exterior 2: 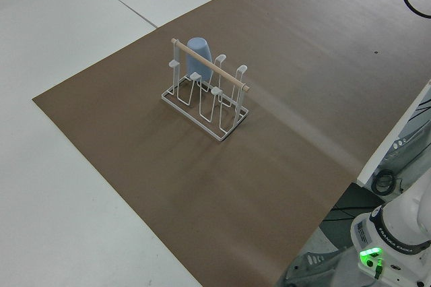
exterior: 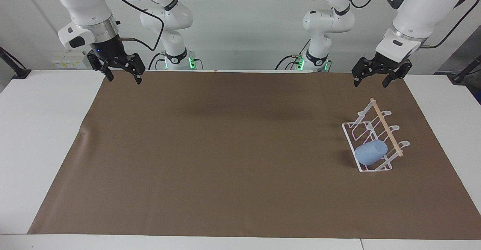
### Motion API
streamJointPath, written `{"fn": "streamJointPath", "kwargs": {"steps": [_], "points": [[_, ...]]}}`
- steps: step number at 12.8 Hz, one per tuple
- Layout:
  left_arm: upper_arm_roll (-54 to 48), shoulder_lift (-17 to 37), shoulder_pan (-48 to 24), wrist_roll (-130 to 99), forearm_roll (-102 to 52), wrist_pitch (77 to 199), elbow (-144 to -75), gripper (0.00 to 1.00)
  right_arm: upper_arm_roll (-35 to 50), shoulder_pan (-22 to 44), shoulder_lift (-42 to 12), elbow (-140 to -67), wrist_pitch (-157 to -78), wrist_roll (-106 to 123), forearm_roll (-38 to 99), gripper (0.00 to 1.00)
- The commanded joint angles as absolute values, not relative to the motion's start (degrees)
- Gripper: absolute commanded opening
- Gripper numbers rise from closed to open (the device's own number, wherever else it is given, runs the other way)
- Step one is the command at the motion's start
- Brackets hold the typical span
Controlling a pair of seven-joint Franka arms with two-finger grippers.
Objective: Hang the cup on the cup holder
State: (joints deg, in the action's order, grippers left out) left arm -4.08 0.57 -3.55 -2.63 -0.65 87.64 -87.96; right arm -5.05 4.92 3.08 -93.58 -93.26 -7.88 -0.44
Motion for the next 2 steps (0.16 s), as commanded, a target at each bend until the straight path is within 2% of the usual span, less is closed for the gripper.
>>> {"fn": "streamJointPath", "kwargs": {"steps": [1,2], "points": [[-3.3,-0.2,-4.1,-1.7,-1.6,86.7,-87.6,1.0,-4.8,4.7,3.8,-94.0,-93.1,-7.8,-0.7,1.0],[-3.3,-0.4,-4.1,-1.6,-1.6,86.5,-87.7,1.0,-4.8,4.7,3.8,-94.0,-93.1,-7.8,-0.7,1.0]]}}
